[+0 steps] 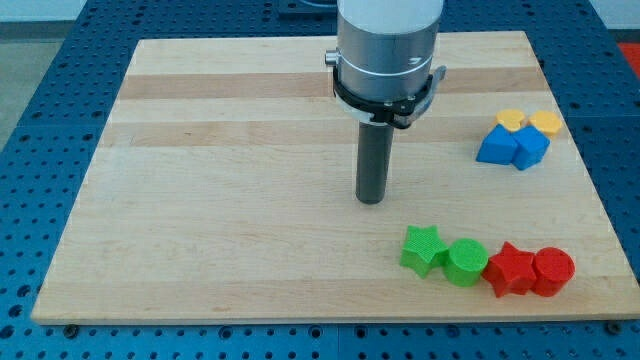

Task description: Move the arm towards right

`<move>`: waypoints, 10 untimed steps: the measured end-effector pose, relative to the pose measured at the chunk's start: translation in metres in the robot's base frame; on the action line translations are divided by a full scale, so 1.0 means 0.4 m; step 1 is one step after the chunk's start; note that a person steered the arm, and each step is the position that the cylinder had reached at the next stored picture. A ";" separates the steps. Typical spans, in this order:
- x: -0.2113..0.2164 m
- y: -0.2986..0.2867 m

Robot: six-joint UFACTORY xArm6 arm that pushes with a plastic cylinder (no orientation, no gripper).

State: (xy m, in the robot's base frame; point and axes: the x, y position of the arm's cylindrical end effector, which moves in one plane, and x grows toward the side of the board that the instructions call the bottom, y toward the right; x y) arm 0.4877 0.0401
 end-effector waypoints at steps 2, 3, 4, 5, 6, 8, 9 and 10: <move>0.204 -0.051; 0.241 -0.051; 0.209 -0.043; 0.073 0.087; 0.020 0.119; 0.011 0.396; 0.029 0.563; 0.074 0.677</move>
